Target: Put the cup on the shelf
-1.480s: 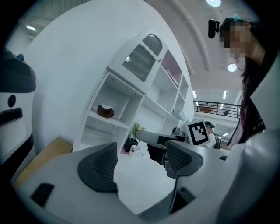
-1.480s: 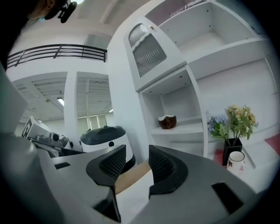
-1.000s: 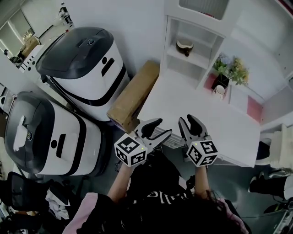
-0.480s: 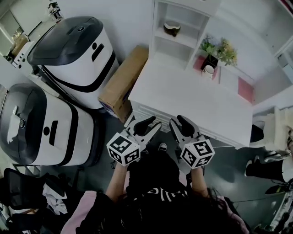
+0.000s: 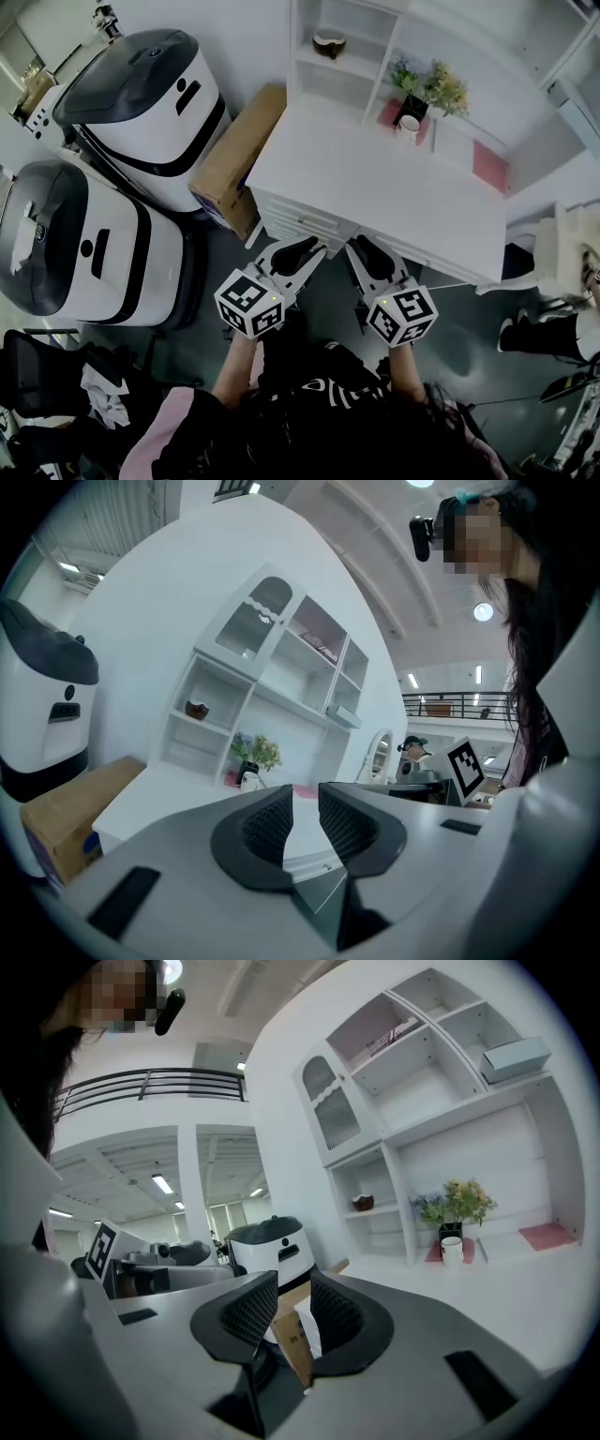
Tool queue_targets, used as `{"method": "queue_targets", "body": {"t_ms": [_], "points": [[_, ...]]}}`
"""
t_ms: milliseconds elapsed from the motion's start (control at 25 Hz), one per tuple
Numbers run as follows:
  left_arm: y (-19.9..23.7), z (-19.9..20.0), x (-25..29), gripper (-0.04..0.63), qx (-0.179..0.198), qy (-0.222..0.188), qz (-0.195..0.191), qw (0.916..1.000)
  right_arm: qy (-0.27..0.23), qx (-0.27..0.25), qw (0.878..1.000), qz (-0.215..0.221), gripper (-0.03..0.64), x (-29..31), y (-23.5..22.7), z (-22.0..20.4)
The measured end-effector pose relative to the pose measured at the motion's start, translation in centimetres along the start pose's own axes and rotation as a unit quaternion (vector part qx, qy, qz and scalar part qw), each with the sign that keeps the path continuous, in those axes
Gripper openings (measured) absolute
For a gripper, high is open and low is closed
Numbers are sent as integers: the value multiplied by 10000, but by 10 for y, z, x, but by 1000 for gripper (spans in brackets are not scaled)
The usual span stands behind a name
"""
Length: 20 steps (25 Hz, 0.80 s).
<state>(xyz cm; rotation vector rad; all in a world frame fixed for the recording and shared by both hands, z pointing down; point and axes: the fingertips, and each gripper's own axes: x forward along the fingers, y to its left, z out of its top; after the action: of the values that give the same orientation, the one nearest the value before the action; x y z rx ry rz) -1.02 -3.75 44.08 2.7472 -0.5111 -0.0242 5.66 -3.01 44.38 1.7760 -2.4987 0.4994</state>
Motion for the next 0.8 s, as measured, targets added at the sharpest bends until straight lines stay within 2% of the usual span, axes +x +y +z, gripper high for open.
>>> {"method": "queue_targets", "body": {"t_ms": [360, 800], "points": [[-92, -23, -6, 91, -36, -113, 162, 9998, -121, -12, 9998, 187, 101, -101, 5, -14], [-174, -62, -37, 89, -130, -43, 274, 9995, -267, -3, 9987, 438, 72, -191, 34, -41]]}}
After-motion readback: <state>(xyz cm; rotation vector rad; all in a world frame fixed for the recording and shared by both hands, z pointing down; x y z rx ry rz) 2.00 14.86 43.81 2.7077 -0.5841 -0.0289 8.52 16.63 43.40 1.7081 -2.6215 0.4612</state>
